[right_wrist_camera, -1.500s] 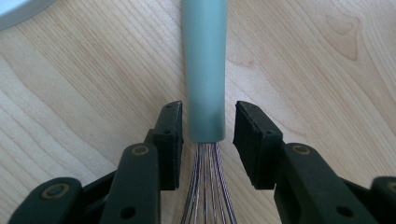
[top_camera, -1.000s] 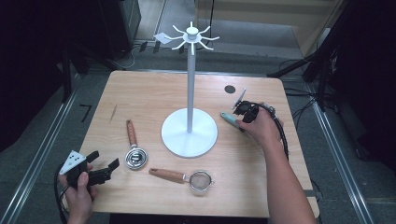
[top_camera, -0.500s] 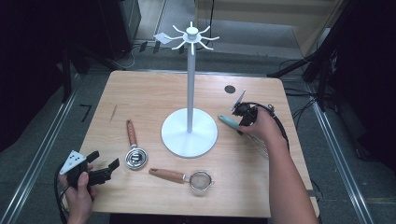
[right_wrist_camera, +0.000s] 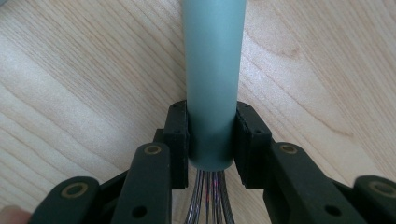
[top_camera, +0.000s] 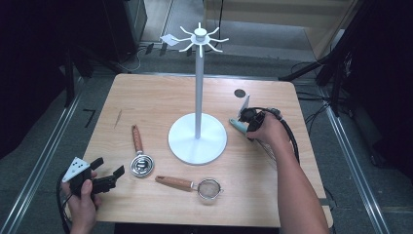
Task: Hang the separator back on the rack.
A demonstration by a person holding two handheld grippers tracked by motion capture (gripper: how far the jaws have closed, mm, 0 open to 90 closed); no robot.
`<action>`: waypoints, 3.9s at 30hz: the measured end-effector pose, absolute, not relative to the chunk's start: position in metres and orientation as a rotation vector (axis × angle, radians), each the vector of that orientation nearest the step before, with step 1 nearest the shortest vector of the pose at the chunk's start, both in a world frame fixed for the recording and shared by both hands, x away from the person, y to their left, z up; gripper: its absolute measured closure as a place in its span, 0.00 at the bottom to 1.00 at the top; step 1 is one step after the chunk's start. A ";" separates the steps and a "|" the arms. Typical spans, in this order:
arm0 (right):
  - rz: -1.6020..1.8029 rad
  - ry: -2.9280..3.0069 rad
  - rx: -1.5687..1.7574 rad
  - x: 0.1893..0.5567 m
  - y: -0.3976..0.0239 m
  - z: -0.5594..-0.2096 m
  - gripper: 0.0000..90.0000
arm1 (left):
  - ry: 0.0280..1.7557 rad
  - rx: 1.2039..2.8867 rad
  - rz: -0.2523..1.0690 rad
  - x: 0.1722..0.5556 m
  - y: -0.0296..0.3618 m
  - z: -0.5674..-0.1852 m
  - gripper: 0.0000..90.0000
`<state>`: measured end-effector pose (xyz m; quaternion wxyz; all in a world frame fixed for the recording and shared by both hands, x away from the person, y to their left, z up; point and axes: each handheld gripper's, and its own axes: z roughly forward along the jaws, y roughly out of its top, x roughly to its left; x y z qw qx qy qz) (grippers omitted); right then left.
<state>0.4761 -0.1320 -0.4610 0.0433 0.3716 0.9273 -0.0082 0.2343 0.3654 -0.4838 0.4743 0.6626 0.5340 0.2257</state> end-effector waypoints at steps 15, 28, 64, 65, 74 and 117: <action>0.189 2.709 1.186 0.460 -0.147 -0.433 0.79 | 1.308 1.624 0.554 0.234 0.365 -0.484 0.06; 0.479 2.651 1.179 0.439 -0.156 -0.407 0.79 | 1.307 1.626 0.556 0.234 0.365 -0.484 0.06; 1.302 2.319 0.947 0.367 -0.131 -0.346 0.79 | 1.310 1.620 0.557 0.234 0.365 -0.484 0.06; 1.319 2.312 0.939 0.366 -0.131 -0.345 0.79 | 1.310 1.620 0.557 0.234 0.365 -0.484 0.06; 1.476 2.231 0.916 0.361 -0.128 -0.335 0.79 | 1.310 1.623 0.558 0.234 0.365 -0.484 0.06; 1.810 1.956 0.798 0.346 -0.107 -0.276 0.79 | 1.307 1.620 0.557 0.234 0.365 -0.484 0.06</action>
